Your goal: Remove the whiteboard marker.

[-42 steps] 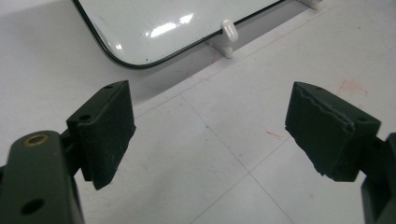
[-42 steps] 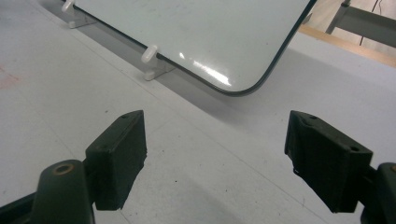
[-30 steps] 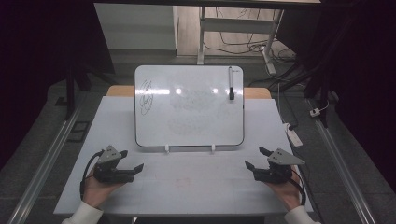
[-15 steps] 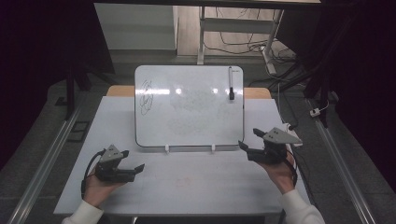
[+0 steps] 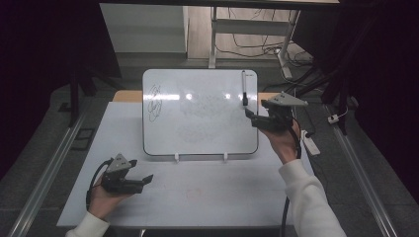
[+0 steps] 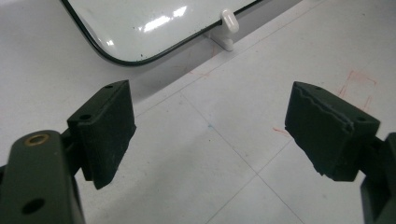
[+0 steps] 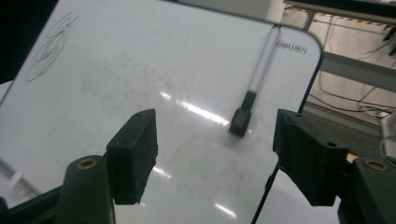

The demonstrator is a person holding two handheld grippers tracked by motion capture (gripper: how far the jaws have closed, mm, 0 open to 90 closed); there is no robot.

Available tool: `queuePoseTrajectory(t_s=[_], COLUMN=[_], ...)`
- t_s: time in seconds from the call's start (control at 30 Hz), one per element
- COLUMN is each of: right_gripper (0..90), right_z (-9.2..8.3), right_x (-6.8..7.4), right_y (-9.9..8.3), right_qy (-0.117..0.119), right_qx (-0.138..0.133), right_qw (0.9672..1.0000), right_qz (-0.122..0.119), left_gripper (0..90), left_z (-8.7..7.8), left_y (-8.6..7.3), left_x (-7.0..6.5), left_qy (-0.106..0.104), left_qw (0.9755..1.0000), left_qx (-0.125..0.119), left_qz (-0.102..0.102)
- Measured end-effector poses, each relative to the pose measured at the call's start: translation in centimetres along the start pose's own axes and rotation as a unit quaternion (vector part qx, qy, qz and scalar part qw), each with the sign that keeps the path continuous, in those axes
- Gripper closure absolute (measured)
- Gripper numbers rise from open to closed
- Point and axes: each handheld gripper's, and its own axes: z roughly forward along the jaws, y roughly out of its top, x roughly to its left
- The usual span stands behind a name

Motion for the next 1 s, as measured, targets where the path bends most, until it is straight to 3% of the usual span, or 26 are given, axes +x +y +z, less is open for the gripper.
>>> queuePoseTrajectory(t_s=[0.3,0.57,0.8,1.0], right_gripper=[39.2,46.7,53.1,59.0], right_z=[3.8,7.2,9.9,11.4], right_x=[-0.6,-1.2,-1.8,-1.9], right_y=[3.4,5.4,5.7,5.2], right_qy=[-0.039,-0.059,-0.093,-0.107], right_qx=[0.029,0.057,0.073,0.077], right_qw=[0.9988,0.9965,0.9930,0.9912], right_qz=[-0.011,-0.012,-0.009,-0.005], left_gripper=[17.0,16.7,16.6,16.3], left_z=[0.3,0.5,0.6,0.6], left_y=[-0.1,-0.1,-0.2,-0.2], left_x=[-0.1,-0.2,-0.2,-0.2], left_qy=[0.001,-0.001,-0.001,0.000], left_qw=[0.9999,0.9998,0.9996,0.9995], left_qx=[0.009,0.016,0.019,0.020], left_qz=[0.007,0.013,0.021,0.022])
